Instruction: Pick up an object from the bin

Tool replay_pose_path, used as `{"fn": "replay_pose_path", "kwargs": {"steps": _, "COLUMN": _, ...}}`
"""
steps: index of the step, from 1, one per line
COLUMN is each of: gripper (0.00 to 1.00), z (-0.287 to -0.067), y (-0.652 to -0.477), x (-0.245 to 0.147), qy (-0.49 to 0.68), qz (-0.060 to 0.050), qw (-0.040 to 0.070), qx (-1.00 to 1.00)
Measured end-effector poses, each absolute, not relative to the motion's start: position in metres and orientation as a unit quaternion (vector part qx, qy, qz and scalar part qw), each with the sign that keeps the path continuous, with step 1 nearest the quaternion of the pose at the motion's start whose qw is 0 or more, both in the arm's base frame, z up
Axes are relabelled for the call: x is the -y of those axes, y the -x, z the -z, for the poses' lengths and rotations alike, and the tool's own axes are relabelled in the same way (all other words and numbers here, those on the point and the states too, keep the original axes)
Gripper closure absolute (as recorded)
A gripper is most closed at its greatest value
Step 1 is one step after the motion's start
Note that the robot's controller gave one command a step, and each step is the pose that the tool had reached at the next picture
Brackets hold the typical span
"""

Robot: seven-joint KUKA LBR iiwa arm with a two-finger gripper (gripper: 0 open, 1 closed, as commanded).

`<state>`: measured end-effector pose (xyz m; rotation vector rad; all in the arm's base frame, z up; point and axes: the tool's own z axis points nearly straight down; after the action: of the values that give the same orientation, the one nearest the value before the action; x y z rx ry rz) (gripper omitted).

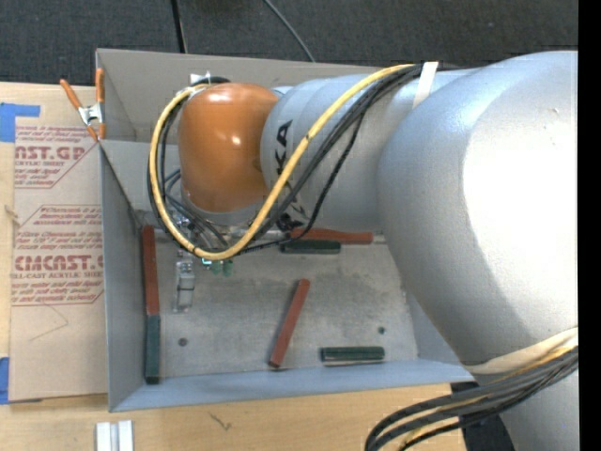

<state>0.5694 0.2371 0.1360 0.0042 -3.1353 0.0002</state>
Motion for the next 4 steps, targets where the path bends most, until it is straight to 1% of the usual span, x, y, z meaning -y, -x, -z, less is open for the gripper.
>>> {"fn": "replay_pose_path", "kwargs": {"steps": 1, "gripper": 0.0, "z": -0.141, "y": -0.572, "x": -0.236, "qy": 0.0, "qz": 0.001, "qw": 0.0, "qx": 1.0}}
{"fn": "replay_pose_path", "kwargs": {"steps": 2, "gripper": 0.0, "z": -0.117, "y": -0.573, "x": -0.212, "qy": -0.074, "qz": 0.003, "qw": -0.004, "qx": 0.997}}
{"fn": "replay_pose_path", "kwargs": {"steps": 3, "gripper": 0.0, "z": -0.084, "y": -0.575, "x": -0.182, "qy": -0.188, "qz": -0.002, "qw": 0.0, "qx": 0.982}}
{"fn": "replay_pose_path", "kwargs": {"steps": 4, "gripper": 0.0, "z": -0.078, "y": -0.575, "x": -0.203, "qy": -0.21, "qz": 0.002, "qw": 0.001, "qx": 0.978}}
